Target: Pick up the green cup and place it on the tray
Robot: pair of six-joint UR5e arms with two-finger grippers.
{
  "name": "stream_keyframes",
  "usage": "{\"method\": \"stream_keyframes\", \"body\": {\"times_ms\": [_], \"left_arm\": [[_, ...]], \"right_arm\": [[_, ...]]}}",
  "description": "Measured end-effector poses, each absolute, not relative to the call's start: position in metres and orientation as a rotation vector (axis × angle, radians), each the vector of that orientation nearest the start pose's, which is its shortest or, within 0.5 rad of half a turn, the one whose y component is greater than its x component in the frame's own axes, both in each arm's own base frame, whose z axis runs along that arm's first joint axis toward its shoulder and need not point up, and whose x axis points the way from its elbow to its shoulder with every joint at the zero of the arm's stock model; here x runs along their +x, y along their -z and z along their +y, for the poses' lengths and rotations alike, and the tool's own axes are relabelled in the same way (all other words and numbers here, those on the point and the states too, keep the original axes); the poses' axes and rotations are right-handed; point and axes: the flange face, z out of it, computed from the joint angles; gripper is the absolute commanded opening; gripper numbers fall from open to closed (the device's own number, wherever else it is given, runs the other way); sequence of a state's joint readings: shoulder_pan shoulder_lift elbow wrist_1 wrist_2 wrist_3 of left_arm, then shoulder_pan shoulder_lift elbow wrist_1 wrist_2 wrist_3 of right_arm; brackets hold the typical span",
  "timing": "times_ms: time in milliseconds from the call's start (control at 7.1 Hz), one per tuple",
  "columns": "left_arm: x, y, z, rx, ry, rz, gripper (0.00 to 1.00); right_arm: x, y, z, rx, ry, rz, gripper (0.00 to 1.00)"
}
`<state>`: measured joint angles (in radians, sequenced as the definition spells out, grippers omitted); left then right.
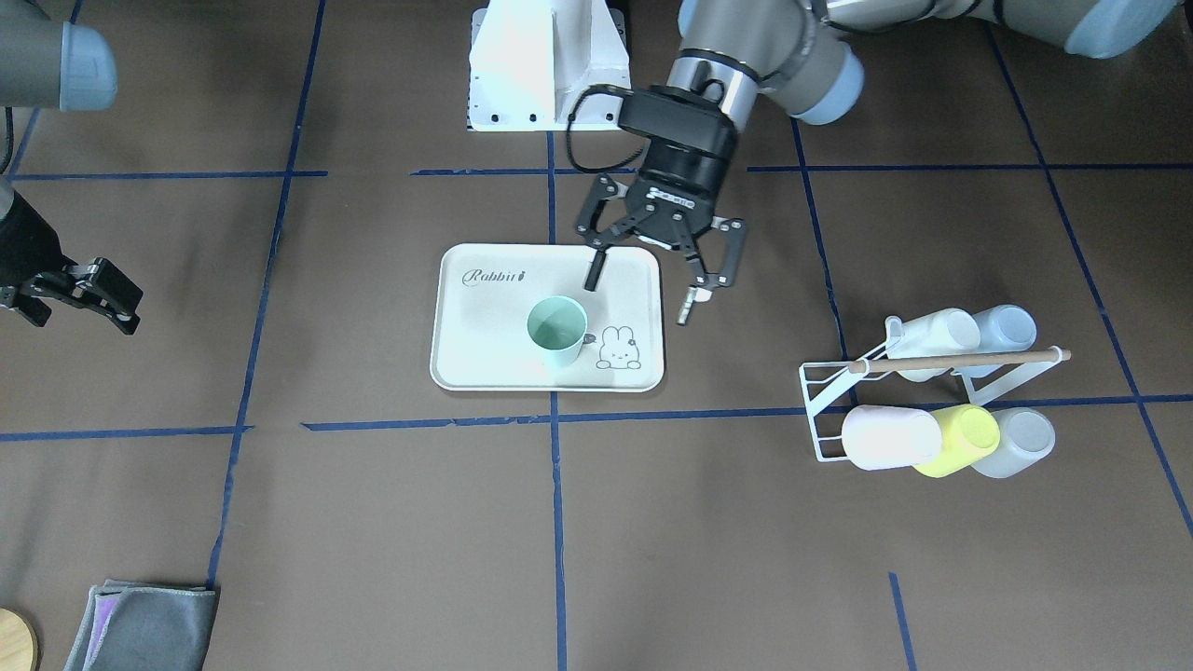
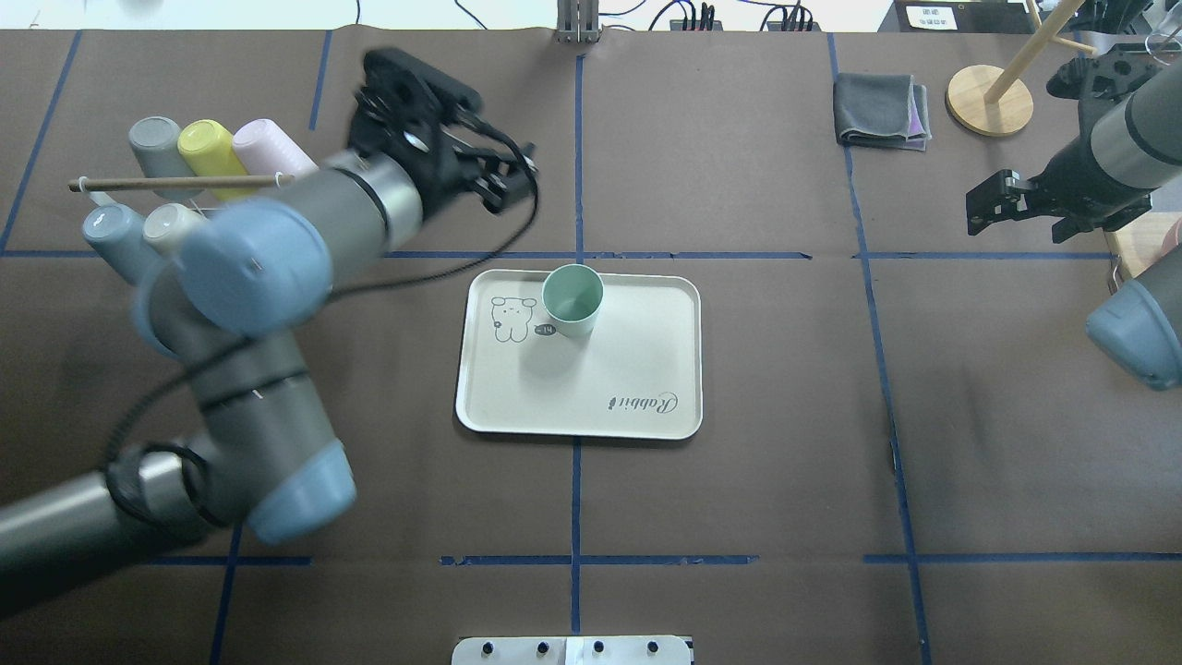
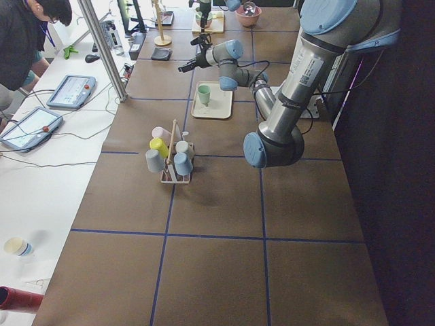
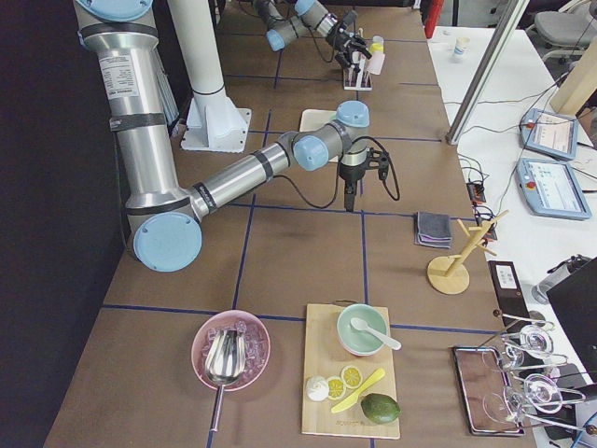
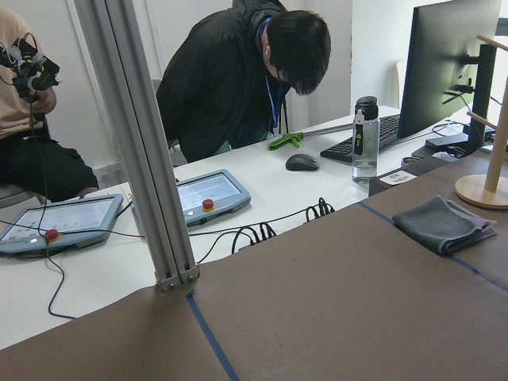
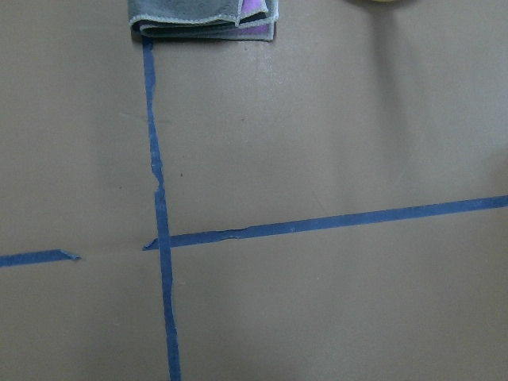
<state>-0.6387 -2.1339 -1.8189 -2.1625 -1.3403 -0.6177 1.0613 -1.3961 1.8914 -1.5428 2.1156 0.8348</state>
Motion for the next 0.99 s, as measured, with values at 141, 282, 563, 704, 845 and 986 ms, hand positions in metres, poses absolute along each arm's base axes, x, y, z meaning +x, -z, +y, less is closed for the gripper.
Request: {"method": "stream_keyframes", "body": {"times_ms": [141,282,563,704,845,986], "left_arm": [[0.342,-0.166,-0.519,1.009,-0.137,0.835,1.00],[0.285,-0.183,-0.547,0.875,-0.157,0.836,1.00],[0.177,-0.250,-0.579,0.673,-0.195,0.812,0.99],[0.129,-0.291,-0.583,0.596,-0.220,0.792,0.99],[0.087,-0.325,-0.584,0.518,-0.230,0.777,1.00],[0.051,-0.353,-0.585,0.441,-0.228,0.761,1.00]], "right_arm": [[-0.194,-0.418,-0.519,0.069,-0.169,-0.738,1.00],[-0.192,-0.417,-0.519,0.068,-0.170,-0.745,1.00],[-0.188,-0.419,-0.520,0.066,-0.167,-0.753,1.00],[-0.183,-0.421,-0.521,0.074,-0.148,-0.750,1.00],[-0.175,-0.425,-0.523,0.081,-0.122,-0.749,1.00],[-0.162,-0.434,-0.527,0.079,-0.099,-0.756,1.00]]}}
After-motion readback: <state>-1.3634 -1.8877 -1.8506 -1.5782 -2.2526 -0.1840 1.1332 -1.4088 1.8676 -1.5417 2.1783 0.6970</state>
